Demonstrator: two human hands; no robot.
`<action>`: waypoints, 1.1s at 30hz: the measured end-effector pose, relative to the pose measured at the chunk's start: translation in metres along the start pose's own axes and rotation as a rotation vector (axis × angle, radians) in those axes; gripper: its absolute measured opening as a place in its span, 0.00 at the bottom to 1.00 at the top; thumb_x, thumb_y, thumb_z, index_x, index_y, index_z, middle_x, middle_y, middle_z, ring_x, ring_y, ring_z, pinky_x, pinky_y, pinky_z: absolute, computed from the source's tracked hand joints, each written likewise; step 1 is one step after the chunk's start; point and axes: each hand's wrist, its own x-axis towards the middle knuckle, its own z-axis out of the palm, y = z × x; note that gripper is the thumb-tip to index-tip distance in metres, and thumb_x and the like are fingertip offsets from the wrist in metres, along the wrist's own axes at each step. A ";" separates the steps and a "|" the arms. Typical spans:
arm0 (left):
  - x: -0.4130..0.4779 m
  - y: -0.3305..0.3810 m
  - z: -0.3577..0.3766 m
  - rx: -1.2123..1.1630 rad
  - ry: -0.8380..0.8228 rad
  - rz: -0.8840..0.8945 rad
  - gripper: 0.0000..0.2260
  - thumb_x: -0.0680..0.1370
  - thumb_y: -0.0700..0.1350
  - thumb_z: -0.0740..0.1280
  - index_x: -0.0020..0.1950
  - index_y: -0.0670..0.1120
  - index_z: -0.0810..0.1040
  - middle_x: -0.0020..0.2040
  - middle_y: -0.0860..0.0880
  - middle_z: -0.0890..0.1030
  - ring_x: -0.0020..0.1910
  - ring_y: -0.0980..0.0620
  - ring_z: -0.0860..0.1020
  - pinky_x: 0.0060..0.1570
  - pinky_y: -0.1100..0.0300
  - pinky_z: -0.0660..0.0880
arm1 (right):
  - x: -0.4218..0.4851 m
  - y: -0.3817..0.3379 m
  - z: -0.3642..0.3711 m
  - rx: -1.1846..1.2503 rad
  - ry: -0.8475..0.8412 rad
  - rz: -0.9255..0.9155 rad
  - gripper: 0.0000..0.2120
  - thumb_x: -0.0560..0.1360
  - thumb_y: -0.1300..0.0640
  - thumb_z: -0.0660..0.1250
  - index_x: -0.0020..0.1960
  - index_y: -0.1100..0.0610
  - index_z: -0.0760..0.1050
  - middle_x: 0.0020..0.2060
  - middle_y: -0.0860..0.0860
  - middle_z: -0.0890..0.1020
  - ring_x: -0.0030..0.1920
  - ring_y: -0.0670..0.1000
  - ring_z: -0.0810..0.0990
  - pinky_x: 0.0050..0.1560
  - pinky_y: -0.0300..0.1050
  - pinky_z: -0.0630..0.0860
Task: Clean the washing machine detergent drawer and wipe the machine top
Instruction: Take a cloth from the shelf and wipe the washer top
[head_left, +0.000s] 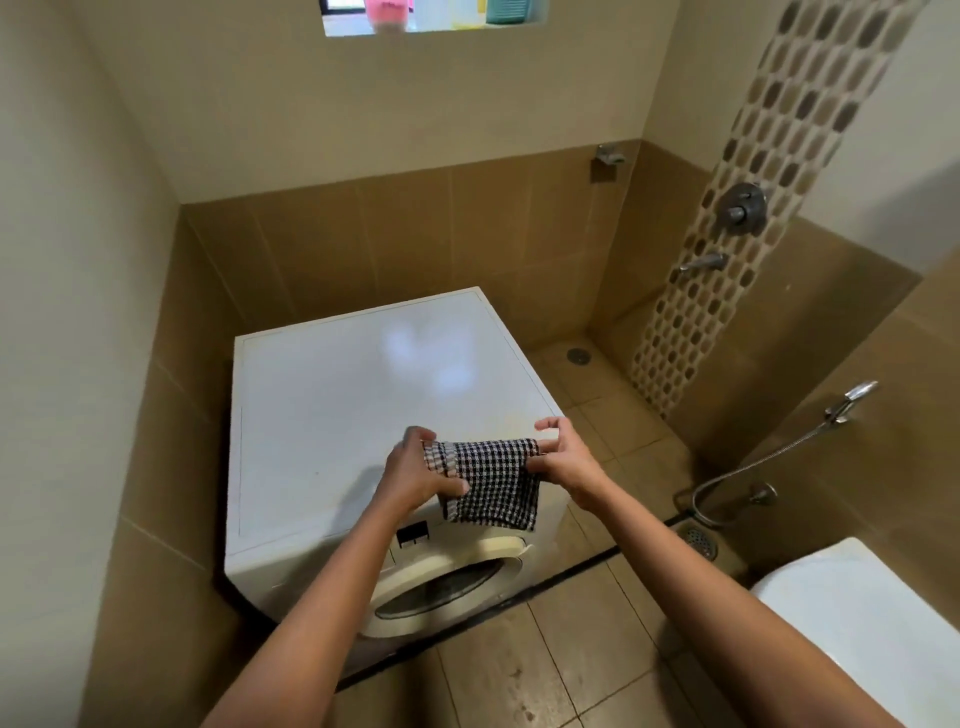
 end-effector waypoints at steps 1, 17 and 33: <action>0.002 0.003 -0.001 0.082 0.005 0.055 0.34 0.63 0.42 0.80 0.65 0.46 0.69 0.64 0.45 0.68 0.60 0.48 0.70 0.59 0.59 0.69 | 0.001 0.002 -0.002 -0.091 0.025 -0.085 0.27 0.71 0.73 0.64 0.62 0.51 0.65 0.50 0.62 0.80 0.51 0.58 0.81 0.51 0.53 0.81; 0.034 0.126 0.045 -0.297 -0.436 0.330 0.06 0.79 0.44 0.66 0.53 0.44 0.77 0.50 0.42 0.83 0.50 0.46 0.82 0.53 0.50 0.79 | -0.052 -0.045 -0.116 -0.104 0.192 -0.306 0.05 0.78 0.58 0.61 0.49 0.54 0.76 0.45 0.48 0.79 0.47 0.45 0.77 0.48 0.40 0.72; -0.003 0.413 0.293 -0.608 -1.028 0.085 0.10 0.79 0.39 0.64 0.56 0.34 0.79 0.43 0.40 0.85 0.37 0.48 0.84 0.39 0.54 0.82 | -0.175 -0.066 -0.411 0.667 0.465 -0.125 0.10 0.74 0.73 0.60 0.52 0.66 0.76 0.43 0.59 0.84 0.39 0.53 0.85 0.45 0.47 0.81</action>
